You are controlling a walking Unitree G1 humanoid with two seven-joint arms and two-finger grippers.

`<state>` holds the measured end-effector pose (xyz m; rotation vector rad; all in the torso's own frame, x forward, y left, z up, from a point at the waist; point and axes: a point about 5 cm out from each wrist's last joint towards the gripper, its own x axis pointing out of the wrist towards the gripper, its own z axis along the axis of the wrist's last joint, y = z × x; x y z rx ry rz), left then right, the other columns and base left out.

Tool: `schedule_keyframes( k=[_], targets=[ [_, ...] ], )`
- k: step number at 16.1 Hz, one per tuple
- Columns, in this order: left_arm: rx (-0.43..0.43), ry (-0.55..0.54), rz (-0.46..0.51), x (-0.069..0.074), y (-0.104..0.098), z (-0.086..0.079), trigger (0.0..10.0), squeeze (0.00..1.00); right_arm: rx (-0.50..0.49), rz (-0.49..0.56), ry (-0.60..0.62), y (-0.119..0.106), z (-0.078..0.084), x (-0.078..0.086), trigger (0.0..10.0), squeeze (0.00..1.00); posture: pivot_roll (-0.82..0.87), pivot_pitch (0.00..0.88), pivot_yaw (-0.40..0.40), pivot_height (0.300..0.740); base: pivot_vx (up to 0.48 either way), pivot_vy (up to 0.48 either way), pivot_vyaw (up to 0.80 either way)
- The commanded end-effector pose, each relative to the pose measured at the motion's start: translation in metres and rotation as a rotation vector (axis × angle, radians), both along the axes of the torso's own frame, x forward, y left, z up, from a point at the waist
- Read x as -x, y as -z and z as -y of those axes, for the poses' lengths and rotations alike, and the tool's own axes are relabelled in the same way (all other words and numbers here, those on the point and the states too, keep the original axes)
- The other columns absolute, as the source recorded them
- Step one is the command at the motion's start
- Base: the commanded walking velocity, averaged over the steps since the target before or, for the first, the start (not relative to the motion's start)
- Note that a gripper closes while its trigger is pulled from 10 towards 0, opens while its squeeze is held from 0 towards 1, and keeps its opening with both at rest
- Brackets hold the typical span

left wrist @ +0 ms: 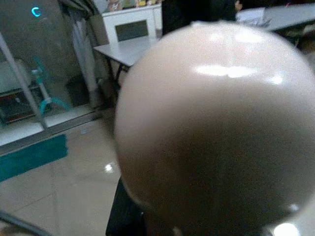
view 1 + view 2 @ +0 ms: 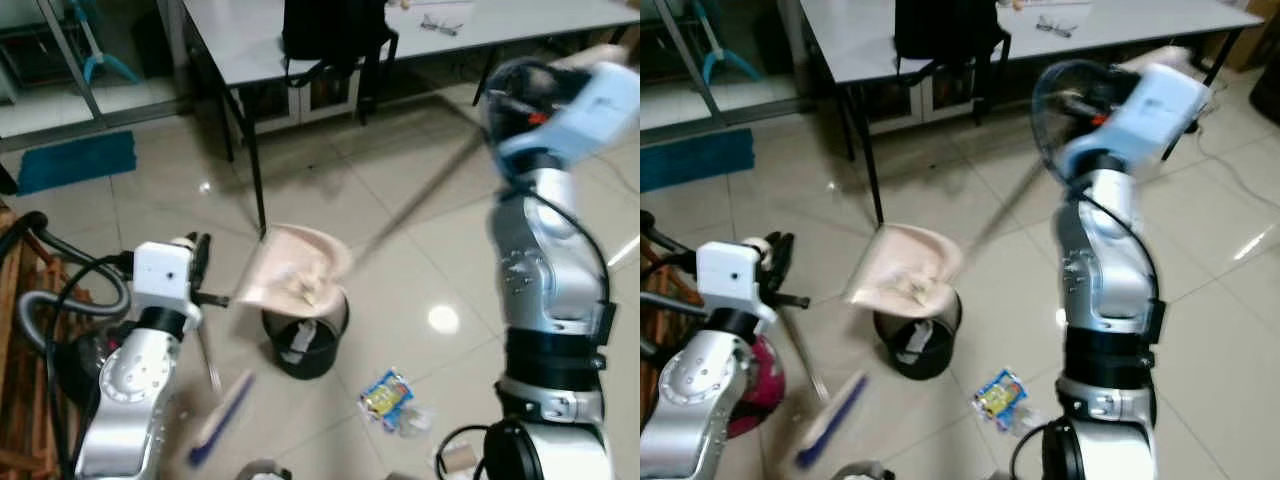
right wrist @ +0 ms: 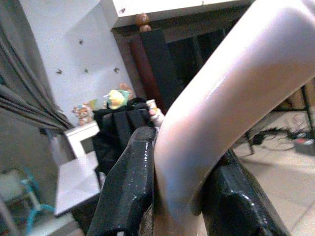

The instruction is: Sweep floor

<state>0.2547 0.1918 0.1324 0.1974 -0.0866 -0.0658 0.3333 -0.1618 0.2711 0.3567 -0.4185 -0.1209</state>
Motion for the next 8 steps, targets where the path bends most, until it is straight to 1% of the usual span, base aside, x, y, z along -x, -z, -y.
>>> schedule_keyframes(
  k=[1, 5, 8],
  targets=[
    [-0.004, 0.011, 0.007, -0.0004, -0.001, 0.0042, 10.0, 0.0, -0.023, 0.045, 0.052, -0.008, 0.0127, 0.0037, 10.0, 0.0, 0.04, 0.07, 0.015, 0.74, 0.0, 0.0, 0.0],
    [-0.007, 0.011, 0.002, -0.0004, 0.0007, 0.004, 10.0, 0.0, -0.022, 0.053, 0.06, -0.0085, 0.0142, 0.0038, 10.0, 0.0, 0.04, 0.07, 0.014, 0.74, 0.0, 0.0, 0.0],
    [-0.011, 0.011, -0.004, -0.0002, 0.001, 0.004, 10.0, 0.0, 0.012, 0.082, 0.052, -0.0103, 0.0124, 0.0056, 10.0, 0.0, 0.04, 0.07, 0.016, 0.74, 0.0, 0.0, 0.0]
  ],
)
